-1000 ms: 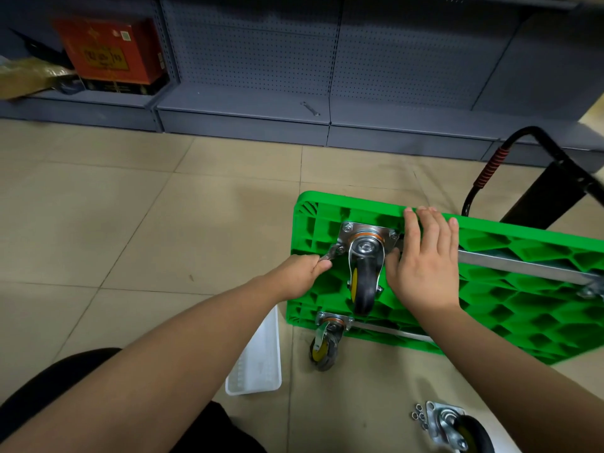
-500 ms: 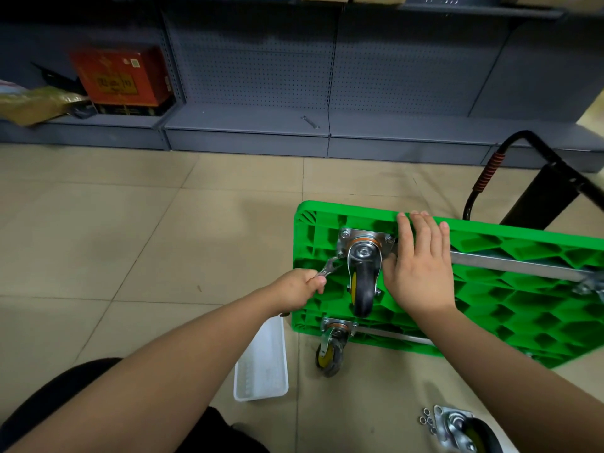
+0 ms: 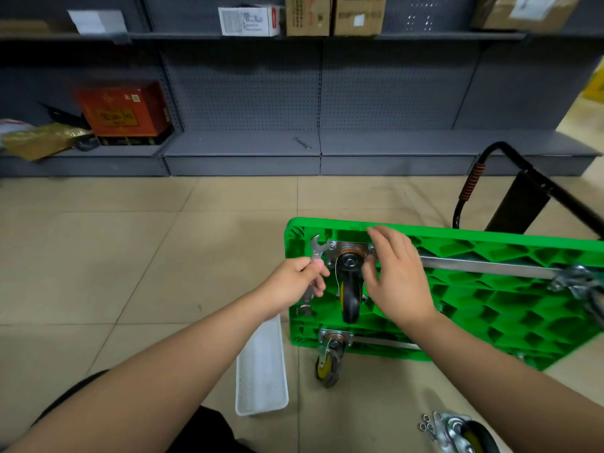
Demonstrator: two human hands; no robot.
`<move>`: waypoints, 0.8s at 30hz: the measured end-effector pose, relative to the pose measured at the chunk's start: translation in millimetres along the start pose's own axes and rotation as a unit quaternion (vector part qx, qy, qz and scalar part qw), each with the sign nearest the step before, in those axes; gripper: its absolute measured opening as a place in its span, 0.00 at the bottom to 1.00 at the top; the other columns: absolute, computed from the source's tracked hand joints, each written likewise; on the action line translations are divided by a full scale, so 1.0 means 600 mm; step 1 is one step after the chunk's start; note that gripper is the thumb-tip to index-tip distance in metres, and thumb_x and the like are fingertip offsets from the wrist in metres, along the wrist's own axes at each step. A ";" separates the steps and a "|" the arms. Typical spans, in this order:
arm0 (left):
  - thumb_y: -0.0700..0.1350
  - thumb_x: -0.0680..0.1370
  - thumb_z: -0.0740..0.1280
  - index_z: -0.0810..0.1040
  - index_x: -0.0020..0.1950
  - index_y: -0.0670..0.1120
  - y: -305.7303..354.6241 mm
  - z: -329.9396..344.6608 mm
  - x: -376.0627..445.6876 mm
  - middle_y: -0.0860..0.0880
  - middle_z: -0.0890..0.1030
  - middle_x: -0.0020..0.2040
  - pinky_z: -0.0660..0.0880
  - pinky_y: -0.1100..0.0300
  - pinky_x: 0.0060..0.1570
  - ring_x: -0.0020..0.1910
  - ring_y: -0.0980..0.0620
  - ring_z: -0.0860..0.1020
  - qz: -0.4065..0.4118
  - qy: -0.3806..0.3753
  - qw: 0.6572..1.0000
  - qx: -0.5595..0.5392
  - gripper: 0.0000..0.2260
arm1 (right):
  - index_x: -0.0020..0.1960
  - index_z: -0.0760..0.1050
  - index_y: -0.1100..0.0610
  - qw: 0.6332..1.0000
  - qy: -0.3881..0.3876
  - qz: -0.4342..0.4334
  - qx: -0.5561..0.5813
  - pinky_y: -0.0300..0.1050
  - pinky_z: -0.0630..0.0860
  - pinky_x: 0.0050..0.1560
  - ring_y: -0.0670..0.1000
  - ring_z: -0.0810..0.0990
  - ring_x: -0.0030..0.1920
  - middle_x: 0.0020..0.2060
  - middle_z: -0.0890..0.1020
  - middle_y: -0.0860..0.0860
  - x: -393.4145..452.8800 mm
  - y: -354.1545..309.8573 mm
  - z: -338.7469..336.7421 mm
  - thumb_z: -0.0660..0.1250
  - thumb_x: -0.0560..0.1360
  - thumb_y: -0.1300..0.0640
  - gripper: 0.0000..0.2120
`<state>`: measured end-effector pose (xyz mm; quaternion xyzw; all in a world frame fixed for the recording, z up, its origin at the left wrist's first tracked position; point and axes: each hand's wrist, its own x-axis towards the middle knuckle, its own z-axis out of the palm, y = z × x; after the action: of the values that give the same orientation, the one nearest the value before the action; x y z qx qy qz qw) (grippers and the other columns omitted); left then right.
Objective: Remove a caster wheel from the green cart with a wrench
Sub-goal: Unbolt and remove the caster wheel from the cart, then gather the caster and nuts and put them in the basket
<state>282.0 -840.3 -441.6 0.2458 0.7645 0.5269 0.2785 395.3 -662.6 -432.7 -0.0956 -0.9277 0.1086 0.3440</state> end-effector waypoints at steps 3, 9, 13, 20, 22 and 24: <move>0.48 0.86 0.57 0.79 0.52 0.41 0.029 0.010 -0.008 0.46 0.80 0.40 0.77 0.62 0.41 0.37 0.50 0.80 -0.007 0.012 0.998 -0.056 0.14 | 0.63 0.77 0.59 0.998 -0.019 -0.007 0.052 0.54 0.76 0.57 0.59 0.78 0.55 0.56 0.79 0.54 -0.007 -0.042 -0.005 0.61 0.77 0.57 0.17; 0.50 0.85 0.61 0.81 0.55 0.45 0.054 -0.012 -0.014 0.45 0.84 0.48 0.79 0.46 0.55 0.48 0.48 0.81 -0.060 0.047 0.985 -0.154 0.12 | 0.63 0.78 0.58 0.972 -0.063 0.117 0.196 0.46 0.74 0.55 0.52 0.78 0.51 0.55 0.79 0.54 0.007 -0.133 0.014 0.66 0.80 0.55 0.13; 0.50 0.85 0.60 0.81 0.55 0.40 0.062 -0.054 -0.016 0.42 0.81 0.46 0.75 0.55 0.46 0.42 0.48 0.77 -0.071 0.070 0.990 -0.103 0.15 | 0.62 0.78 0.59 0.942 -0.075 0.197 0.260 0.38 0.71 0.52 0.48 0.78 0.48 0.53 0.80 0.53 0.031 -0.174 0.030 0.67 0.80 0.53 0.14; 0.43 0.83 0.66 0.80 0.47 0.43 0.064 -0.141 -0.031 0.44 0.81 0.43 0.79 0.64 0.39 0.37 0.51 0.77 -0.099 0.038 0.994 -0.041 0.07 | 0.52 0.79 0.56 0.836 -0.219 0.285 0.415 0.42 0.77 0.32 0.45 0.81 0.30 0.36 0.85 0.53 0.044 -0.219 0.070 0.66 0.81 0.56 0.05; 0.41 0.82 0.67 0.80 0.47 0.42 0.044 -0.169 -0.033 0.43 0.83 0.43 0.80 0.62 0.42 0.39 0.50 0.79 -0.104 0.034 0.994 -0.024 0.06 | 0.49 0.81 0.56 0.803 -0.246 0.298 0.454 0.48 0.80 0.33 0.47 0.83 0.31 0.37 0.85 0.56 0.040 -0.232 0.096 0.66 0.81 0.58 0.05; 0.40 0.82 0.67 0.79 0.47 0.40 0.005 -0.182 -0.035 0.43 0.83 0.41 0.81 0.60 0.44 0.39 0.48 0.80 -0.112 0.047 0.992 -0.040 0.06 | 0.46 0.82 0.56 0.790 -0.268 0.311 0.454 0.52 0.80 0.35 0.52 0.84 0.33 0.34 0.85 0.55 0.030 -0.241 0.131 0.67 0.80 0.58 0.07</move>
<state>222.5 -926.6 -403.6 0.1221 0.7776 0.5333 0.3097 315.2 -807.4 -441.3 -0.1791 -0.7463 0.6402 0.0328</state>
